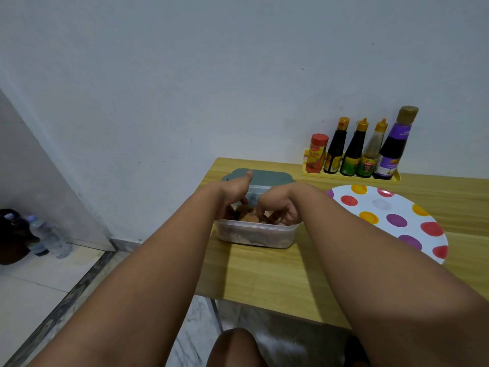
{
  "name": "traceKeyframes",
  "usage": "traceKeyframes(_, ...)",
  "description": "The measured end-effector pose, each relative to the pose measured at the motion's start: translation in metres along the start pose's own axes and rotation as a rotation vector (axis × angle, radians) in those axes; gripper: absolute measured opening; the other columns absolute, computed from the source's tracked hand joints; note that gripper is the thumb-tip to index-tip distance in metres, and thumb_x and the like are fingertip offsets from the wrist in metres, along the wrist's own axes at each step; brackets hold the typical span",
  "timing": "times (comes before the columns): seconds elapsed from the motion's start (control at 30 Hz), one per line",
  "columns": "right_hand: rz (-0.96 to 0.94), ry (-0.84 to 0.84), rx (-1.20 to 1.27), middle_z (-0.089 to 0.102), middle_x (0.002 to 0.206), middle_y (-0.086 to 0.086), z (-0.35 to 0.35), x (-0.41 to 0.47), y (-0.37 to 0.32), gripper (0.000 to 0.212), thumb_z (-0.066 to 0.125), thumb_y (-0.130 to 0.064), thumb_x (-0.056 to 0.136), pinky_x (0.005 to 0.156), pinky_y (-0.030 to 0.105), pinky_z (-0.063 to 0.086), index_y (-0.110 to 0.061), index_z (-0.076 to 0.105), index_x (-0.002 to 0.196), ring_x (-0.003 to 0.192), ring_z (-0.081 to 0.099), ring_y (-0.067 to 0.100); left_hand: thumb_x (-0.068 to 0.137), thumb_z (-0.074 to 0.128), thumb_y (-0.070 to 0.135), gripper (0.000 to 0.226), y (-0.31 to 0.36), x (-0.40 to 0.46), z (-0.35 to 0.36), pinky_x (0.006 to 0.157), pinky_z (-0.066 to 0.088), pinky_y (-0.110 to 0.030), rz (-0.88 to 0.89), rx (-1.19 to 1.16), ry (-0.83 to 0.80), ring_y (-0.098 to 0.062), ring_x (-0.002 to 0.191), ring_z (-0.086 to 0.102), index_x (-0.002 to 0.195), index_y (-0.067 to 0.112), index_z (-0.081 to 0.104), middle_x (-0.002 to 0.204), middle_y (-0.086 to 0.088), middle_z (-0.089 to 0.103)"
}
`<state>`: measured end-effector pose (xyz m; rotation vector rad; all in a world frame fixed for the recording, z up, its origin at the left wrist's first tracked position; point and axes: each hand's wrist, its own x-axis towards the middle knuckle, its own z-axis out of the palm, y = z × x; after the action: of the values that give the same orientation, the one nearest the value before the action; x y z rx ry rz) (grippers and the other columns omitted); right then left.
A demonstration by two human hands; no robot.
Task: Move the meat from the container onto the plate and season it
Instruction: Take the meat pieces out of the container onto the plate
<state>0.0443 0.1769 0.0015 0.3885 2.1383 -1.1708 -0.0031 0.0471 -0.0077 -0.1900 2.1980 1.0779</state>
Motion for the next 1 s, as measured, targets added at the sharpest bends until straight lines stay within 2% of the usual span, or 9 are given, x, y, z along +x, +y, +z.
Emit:
traceKeyframes(0.07,-0.012,-0.07,0.054,0.05,0.084,0.014,-0.002,-0.004,0.001,0.012,0.045,-0.002,0.095,0.044,0.024,0.052,-0.007,0.054,0.09,0.053,0.053,0.018,0.091,0.029,0.068,0.078,0.0,0.002,0.0,0.095,0.05,-0.037,0.02,-0.044,0.001,-0.025,0.098,0.059,0.128,0.005,0.055,0.121,-0.017,0.059)
traceKeyframes(0.13,-0.003,-0.126,0.045,0.051,0.087,0.013,-0.002,-0.004,0.002,0.009,0.05,-0.004,0.092,0.047,0.023,0.054,-0.008,0.057,0.088,0.061,0.054,0.017,0.096,0.034,0.05,0.057,0.001,0.001,0.0,0.073,0.049,-0.031,0.033,-0.055,-0.012,-0.022,0.079,0.055,0.122,0.005,0.057,0.104,-0.014,0.061)
traceKeyframes(0.2,0.011,-0.133,-0.01,0.054,0.091,0.012,-0.001,0.002,0.001,0.002,0.059,-0.007,0.091,0.053,0.022,0.054,-0.008,0.061,0.091,0.068,0.055,0.016,0.098,0.037,0.043,0.046,0.0,-0.001,0.0,0.07,0.049,-0.032,0.028,-0.054,-0.031,-0.023,0.075,0.056,0.114,0.005,0.057,0.099,-0.015,0.06)
traceKeyframes(0.37,0.023,-0.197,-0.059,0.061,0.107,0.016,0.0,0.008,0.001,0.011,0.066,-0.007,0.087,0.061,0.025,0.057,-0.006,0.065,0.099,0.079,0.063,0.021,0.098,0.04,0.027,0.021,0.001,-0.014,0.002,0.055,0.05,-0.03,0.003,-0.038,-0.07,-0.023,0.066,0.056,0.1,0.008,0.05,0.088,-0.013,0.055)
traceKeyframes(0.47,0.008,-0.191,-0.039,0.061,0.109,0.016,-0.001,0.006,0.003,0.011,0.066,-0.006,0.087,0.065,0.028,0.059,-0.007,0.065,0.098,0.083,0.064,0.022,0.095,0.043,0.022,0.021,0.001,-0.017,0.003,0.057,0.052,-0.03,-0.007,-0.008,-0.09,-0.024,0.069,0.058,0.107,0.007,0.054,0.09,-0.015,0.057)
traceKeyframes(0.57,0.002,-0.229,-0.056,0.063,0.1,0.013,-0.002,0.003,0.004,0.007,0.065,-0.008,0.089,0.072,0.028,0.057,-0.008,0.067,0.096,0.085,0.064,0.021,0.094,0.045,0.019,0.029,0.0,-0.019,0.005,0.072,0.056,-0.035,-0.002,-0.009,-0.097,-0.025,0.079,0.062,0.118,0.006,0.054,0.096,-0.016,0.061)
traceKeyframes(0.7,0.012,-0.239,-0.039,0.067,0.088,0.011,0.0,0.001,0.003,0.004,0.064,-0.008,0.091,0.063,0.029,0.059,-0.008,0.068,0.094,0.083,0.065,0.022,0.094,0.046,0.017,0.028,0.0,-0.02,0.006,0.071,0.057,-0.033,0.007,-0.016,-0.098,-0.024,0.082,0.064,0.117,0.006,0.055,0.096,-0.015,0.064)
traceKeyframes(0.9,0.044,-0.218,-0.008,0.065,0.085,0.013,0.001,0.002,0.003,0.006,0.059,-0.008,0.094,0.054,0.029,0.059,-0.006,0.064,0.095,0.077,0.064,0.023,0.094,0.044,0.021,0.039,0.002,-0.024,0.007,0.071,0.05,-0.031,-0.007,0.097,-0.118,-0.022,0.084,0.059,0.127,0.007,0.059,0.097,-0.011,0.061)
traceKeyframes(1.0,0.053,-0.154,0.051,0.059,0.085,0.012,-0.001,0.0,0.003,0.009,0.054,-0.012,0.096,0.052,0.026,0.057,-0.006,0.059,0.093,0.072,0.059,0.019,0.094,0.043,0.021,0.036,0.006,-0.025,0.007,0.073,0.051,-0.032,-0.019,0.17,-0.148,-0.024,0.089,0.059,0.121,0.008,0.064,0.106,-0.014,0.061)
